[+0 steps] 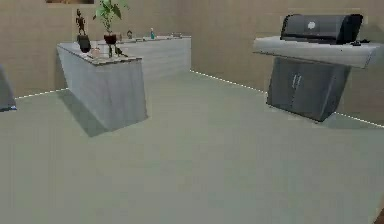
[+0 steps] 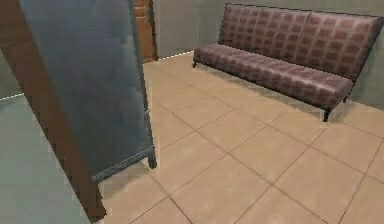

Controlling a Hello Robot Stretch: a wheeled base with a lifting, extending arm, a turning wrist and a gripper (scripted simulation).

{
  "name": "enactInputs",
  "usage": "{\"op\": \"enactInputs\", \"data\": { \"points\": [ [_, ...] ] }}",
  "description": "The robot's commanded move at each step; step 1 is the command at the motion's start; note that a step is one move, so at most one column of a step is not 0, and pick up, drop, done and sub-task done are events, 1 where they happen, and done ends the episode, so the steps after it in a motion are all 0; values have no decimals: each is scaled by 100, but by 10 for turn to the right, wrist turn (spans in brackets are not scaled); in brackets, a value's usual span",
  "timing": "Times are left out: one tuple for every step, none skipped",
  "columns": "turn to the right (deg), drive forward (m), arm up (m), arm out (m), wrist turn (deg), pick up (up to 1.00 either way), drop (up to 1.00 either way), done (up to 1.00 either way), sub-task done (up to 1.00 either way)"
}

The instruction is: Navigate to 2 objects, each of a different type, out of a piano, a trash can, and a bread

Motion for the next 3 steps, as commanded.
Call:
{"op": "enactInputs", "data": {
  "points": [
    [0, 100, 0, 0, 0, 0, 0, 0, 0],
    [30, 0, 0, 0, 0, 0, 0, 0, 0],
    [0, 100, 0, 0, 0, 0, 0, 0, 0]
  ]
}}
